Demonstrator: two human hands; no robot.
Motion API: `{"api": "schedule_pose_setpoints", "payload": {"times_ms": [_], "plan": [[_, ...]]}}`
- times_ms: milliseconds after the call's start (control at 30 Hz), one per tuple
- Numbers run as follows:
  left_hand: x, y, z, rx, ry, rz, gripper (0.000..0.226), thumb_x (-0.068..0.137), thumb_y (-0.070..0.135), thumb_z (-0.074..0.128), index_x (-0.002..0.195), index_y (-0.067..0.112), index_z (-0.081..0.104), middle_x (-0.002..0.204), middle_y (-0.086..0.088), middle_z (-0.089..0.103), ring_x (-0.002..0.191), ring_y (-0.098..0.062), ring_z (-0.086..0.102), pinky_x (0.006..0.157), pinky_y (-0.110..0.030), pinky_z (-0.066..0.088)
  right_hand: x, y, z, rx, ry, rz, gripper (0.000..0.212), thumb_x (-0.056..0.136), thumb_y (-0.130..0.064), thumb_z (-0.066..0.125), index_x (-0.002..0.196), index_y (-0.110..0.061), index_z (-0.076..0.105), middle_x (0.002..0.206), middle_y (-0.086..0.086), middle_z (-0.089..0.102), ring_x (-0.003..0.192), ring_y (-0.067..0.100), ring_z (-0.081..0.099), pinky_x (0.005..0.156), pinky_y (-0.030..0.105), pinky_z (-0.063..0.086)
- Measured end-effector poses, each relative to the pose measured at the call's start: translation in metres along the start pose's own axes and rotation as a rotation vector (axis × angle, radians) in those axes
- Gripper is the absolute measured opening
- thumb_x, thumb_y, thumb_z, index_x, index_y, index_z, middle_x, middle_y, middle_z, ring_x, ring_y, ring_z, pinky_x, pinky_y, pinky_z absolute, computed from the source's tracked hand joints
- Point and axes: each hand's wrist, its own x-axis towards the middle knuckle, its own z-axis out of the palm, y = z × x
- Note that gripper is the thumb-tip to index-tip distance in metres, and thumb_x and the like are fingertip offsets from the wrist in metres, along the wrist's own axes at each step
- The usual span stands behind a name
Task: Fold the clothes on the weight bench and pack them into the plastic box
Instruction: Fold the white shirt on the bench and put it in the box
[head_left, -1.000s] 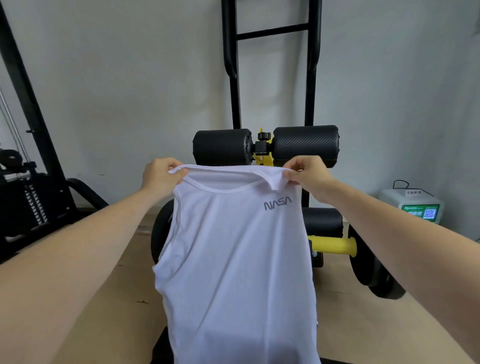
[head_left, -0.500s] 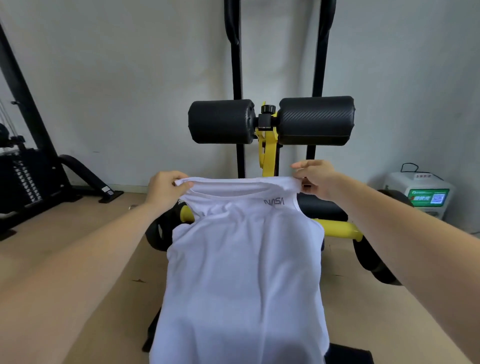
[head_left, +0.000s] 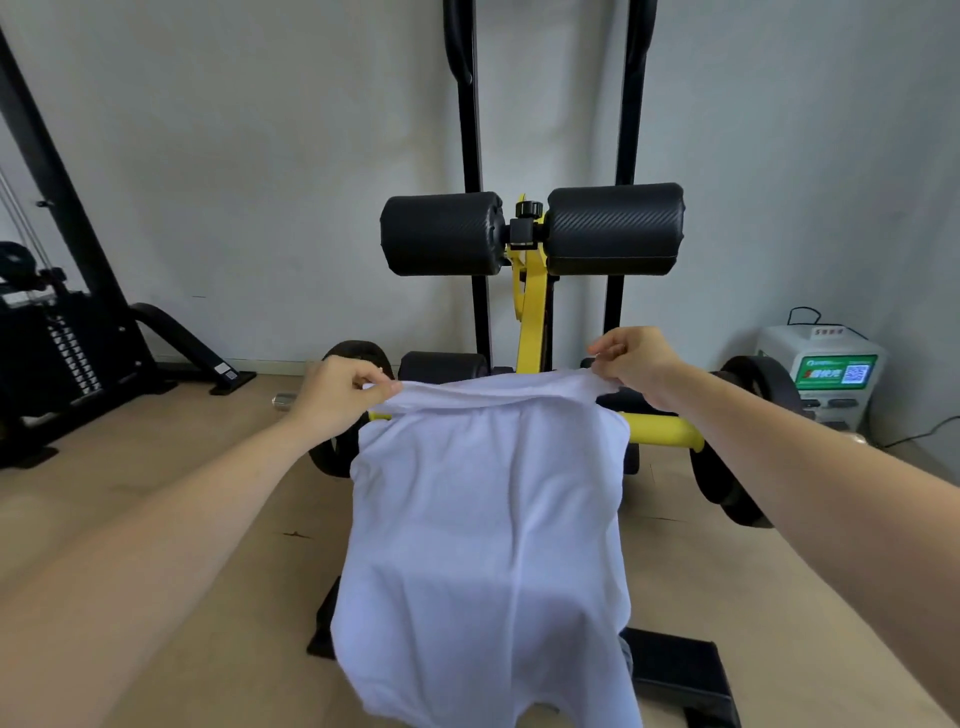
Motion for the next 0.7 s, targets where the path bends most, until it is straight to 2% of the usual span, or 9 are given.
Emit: {"api": "schedule_pose_setpoints", "payload": {"times_ms": [100,167,233,300,400,467,600,700], "plan": [[-0.015,0.006,0.001,0.201,0.021,-0.12,0.054,0.083,0.072,0.055,0.069,0.024,0.073,0.054,0.008,0.058,0.058,-0.014,0.053,0.057,-0.029,0.036,-0.016,0.008,-0.003,-0.064,-0.036,0.016,0.02,0.088,0.004,0.064,0.1,-0.009,0.072,0.093,0.013,0.069,0.086,0.023,0.064,0.085,0.041,0.06],[-0.023,0.014,0.003,0.201,0.04,-0.138,0.063,0.078,0.079,0.043,0.073,0.024,0.073,0.06,0.007,0.064,0.065,-0.015,0.059,0.062,-0.03,0.044,-0.029,0.011,-0.005,-0.061,-0.035,0.004,0.02,0.085,0.003,0.067,0.099,-0.01,0.073,0.096,0.014,0.071,0.086,0.024,0.064,0.084,0.041,0.06],[-0.034,0.026,0.004,0.126,-0.021,-0.113,0.055,0.077,0.077,0.042,0.075,0.033,0.075,0.072,0.01,0.073,0.079,-0.014,0.068,0.079,-0.039,0.055,-0.047,0.013,-0.006,-0.042,-0.055,-0.027,0.018,0.083,0.002,0.068,0.092,-0.012,0.073,0.094,0.014,0.072,0.082,0.022,0.063,0.076,0.037,0.059],[-0.05,0.039,0.009,0.069,-0.092,-0.053,0.043,0.076,0.072,0.049,0.077,0.038,0.075,0.078,0.011,0.075,0.083,-0.011,0.071,0.084,-0.045,0.056,-0.072,0.014,-0.005,-0.037,-0.088,-0.074,0.015,0.084,-0.001,0.07,0.088,-0.015,0.073,0.089,0.01,0.071,0.077,0.019,0.061,0.071,0.031,0.056],[-0.087,0.064,0.025,0.065,-0.204,0.068,0.021,0.082,0.054,0.063,0.081,0.037,0.075,0.084,0.023,0.073,0.085,0.0,0.068,0.082,-0.038,0.056,-0.118,0.016,-0.002,-0.133,-0.185,-0.164,0.009,0.083,-0.01,0.075,0.089,-0.017,0.073,0.087,0.003,0.071,0.071,0.017,0.061,0.069,0.031,0.053],[-0.115,0.077,0.039,0.138,-0.28,0.182,0.012,0.087,0.047,0.067,0.086,0.038,0.074,0.088,0.026,0.071,0.09,0.004,0.064,0.08,-0.03,0.053,-0.145,0.019,0.0,-0.217,-0.291,-0.211,0.01,0.081,-0.018,0.079,0.088,-0.021,0.073,0.087,-0.001,0.071,0.077,0.02,0.065,0.072,0.032,0.054],[-0.158,0.082,0.064,0.324,-0.33,0.475,0.029,0.085,0.057,0.065,0.106,0.037,0.068,0.106,0.021,0.064,0.1,-0.003,0.055,0.079,-0.03,0.049,-0.19,0.026,0.006,-0.339,-0.359,-0.223,0.023,0.073,-0.035,0.085,0.084,-0.023,0.069,0.081,-0.007,0.068,0.076,0.013,0.065,0.072,0.029,0.056],[-0.167,0.079,0.076,0.384,-0.263,0.539,0.033,0.083,0.053,0.071,0.107,0.032,0.065,0.107,0.016,0.061,0.097,-0.013,0.057,0.068,-0.032,0.049,-0.218,0.046,0.016,-0.381,-0.291,-0.136,0.036,0.066,-0.042,0.088,0.08,-0.02,0.064,0.076,-0.008,0.064,0.069,0.008,0.059,0.069,0.03,0.054]]}}
